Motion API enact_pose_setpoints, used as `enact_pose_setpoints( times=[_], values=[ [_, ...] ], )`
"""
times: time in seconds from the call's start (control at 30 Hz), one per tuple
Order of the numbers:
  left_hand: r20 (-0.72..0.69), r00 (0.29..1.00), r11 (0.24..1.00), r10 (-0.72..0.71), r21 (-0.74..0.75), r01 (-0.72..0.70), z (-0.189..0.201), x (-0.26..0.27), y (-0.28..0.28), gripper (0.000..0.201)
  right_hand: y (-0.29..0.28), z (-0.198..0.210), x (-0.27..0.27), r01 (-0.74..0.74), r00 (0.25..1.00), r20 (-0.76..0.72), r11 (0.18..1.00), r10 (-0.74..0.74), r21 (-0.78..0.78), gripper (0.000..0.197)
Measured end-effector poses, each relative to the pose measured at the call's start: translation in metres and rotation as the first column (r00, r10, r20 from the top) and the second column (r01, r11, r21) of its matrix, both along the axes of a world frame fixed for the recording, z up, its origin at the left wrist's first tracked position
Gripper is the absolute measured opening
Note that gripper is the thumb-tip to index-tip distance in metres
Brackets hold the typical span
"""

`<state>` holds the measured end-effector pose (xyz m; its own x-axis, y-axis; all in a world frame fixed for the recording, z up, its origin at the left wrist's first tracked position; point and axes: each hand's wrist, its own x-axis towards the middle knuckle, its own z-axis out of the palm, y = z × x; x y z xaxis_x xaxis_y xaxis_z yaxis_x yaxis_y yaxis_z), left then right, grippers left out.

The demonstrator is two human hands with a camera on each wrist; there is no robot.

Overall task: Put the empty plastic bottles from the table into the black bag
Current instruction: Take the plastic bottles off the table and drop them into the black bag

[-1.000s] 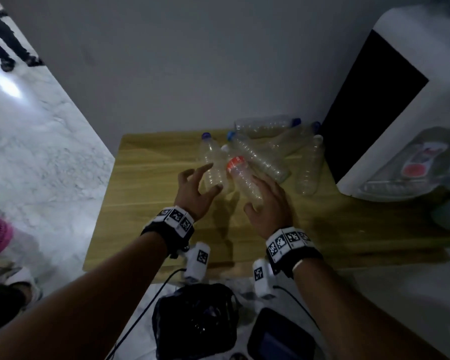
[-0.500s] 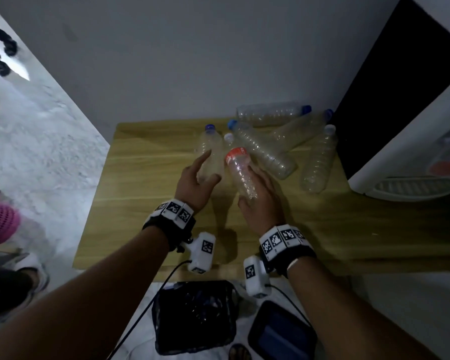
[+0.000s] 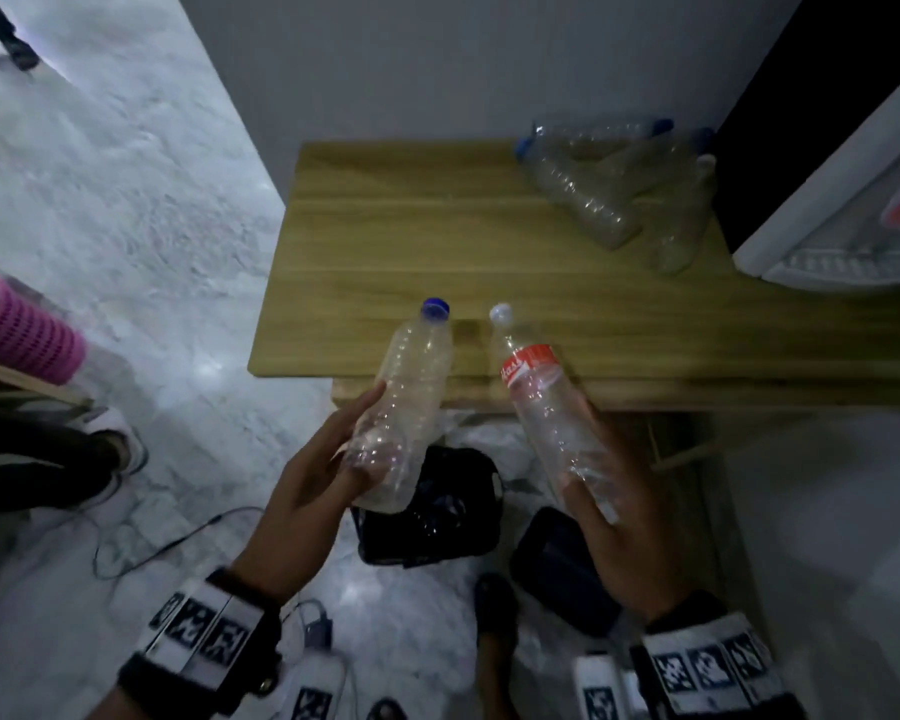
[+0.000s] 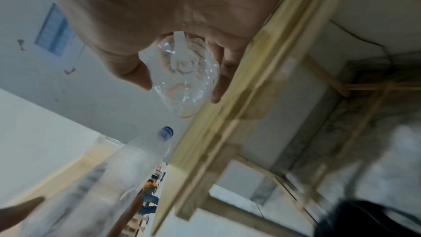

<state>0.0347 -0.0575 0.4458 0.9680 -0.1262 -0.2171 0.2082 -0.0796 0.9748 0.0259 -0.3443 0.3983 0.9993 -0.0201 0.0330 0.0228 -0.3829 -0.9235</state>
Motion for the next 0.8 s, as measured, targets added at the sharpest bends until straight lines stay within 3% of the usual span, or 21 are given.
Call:
enact_pose_setpoints(
  times=[0.17,0.27,0.3,0.37,0.47,0.57,0.7,0.8],
  values=[
    [-0.167,0.986,0.999,0.013,-0.029,-0.018,-0.030,-0.096,0.046,0.051,0.025,-0.039,-0.085,0.009,0.991,-0.134,0.998,-0.001,0.057,0.058],
    [-0.329,0.943,0.998,0.056,0.003,-0.058,-0.071,-0.123,0.060,0.044,0.045,-0.079,-0.101,0.023,0.954,-0.300,0.996,0.002,0.080,0.051],
    [-0.378,0.923,0.997,0.072,0.018,-0.070,-0.088,-0.126,0.062,0.050,0.052,-0.095,-0.101,0.025,0.931,-0.365,0.998,0.000,0.064,0.050],
    [-0.448,0.886,0.993,0.120,0.048,-0.110,-0.129,-0.127,0.059,0.060,0.064,-0.131,-0.097,0.021,0.881,-0.473,0.999,-0.007,0.024,0.049],
    [-0.534,0.818,0.977,0.212,0.139,-0.162,-0.199,-0.113,0.051,0.038,0.080,-0.185,-0.082,0.027,0.796,-0.603,0.999,-0.044,-0.037,0.052],
    [-0.592,0.768,0.969,0.242,0.190,-0.160,-0.264,-0.091,0.044,0.036,0.093,-0.240,-0.060,0.034,0.737,-0.669,0.994,-0.095,-0.103,0.069],
    [-0.681,0.665,0.952,0.306,0.211,-0.222,-0.330,-0.063,0.033,0.041,0.100,-0.301,-0.030,0.016,0.688,-0.719,0.992,-0.102,-0.126,0.063],
    [-0.698,0.633,0.942,0.334,0.220,-0.254,-0.361,-0.046,0.027,0.051,0.101,-0.327,-0.012,-0.015,0.660,-0.746,0.992,-0.087,-0.129,0.068]
  ],
)
